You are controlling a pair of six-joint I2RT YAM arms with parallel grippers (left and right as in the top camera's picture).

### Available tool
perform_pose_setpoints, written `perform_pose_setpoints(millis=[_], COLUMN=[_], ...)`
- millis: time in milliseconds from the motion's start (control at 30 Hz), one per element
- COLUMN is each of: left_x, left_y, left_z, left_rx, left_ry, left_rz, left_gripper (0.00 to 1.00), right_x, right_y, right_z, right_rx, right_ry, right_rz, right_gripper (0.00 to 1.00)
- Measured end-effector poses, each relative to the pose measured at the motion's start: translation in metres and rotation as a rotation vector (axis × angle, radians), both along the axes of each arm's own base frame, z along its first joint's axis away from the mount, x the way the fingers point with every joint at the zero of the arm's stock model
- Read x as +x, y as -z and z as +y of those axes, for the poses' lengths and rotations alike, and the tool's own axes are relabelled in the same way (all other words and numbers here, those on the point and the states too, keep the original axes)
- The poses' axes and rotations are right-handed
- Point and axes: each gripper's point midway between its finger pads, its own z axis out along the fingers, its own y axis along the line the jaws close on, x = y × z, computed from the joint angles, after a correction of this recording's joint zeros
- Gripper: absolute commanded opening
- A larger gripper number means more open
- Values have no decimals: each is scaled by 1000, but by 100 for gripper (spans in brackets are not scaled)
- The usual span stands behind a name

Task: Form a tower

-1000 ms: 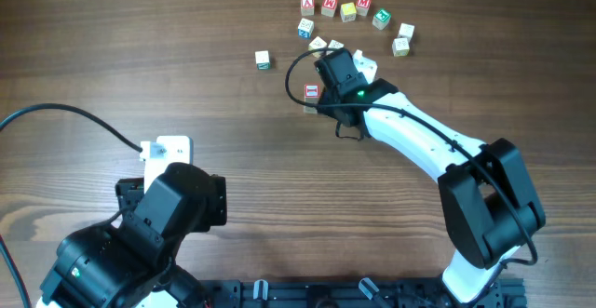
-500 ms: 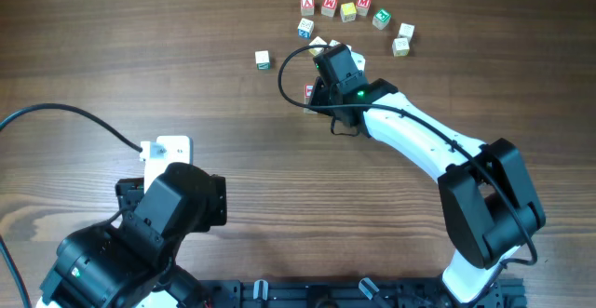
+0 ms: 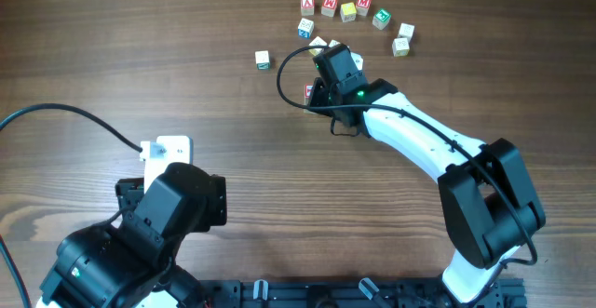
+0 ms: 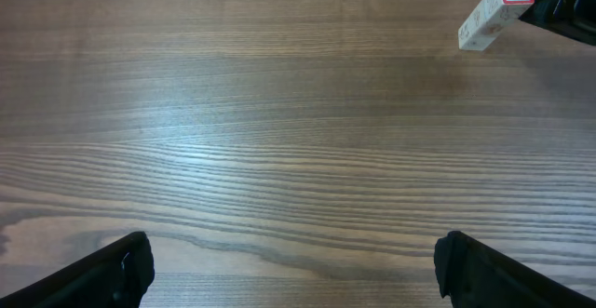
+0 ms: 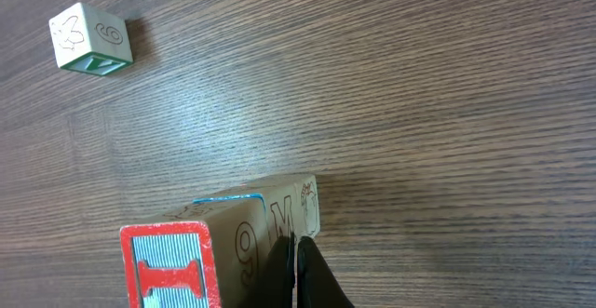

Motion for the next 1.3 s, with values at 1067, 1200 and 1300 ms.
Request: perform_pose_setpoints(millis=[1067,1200,1300], left_x=[0,0,0], left_y=[0,0,0], left_z=[0,0,0], left_rx=[0,0,0], left_ry=[0,0,0], left_rz=[0,0,0], left_gripper=[100,100,100], right_x=[-18,-23,-20], right_y=[-1,-10,-15], right_z=[-8,1,-2], right_rx=[-35,-44,-76], right_ry=[-17,-54,-36], right_rz=[60,31,-3], right_gripper=[4,4,4])
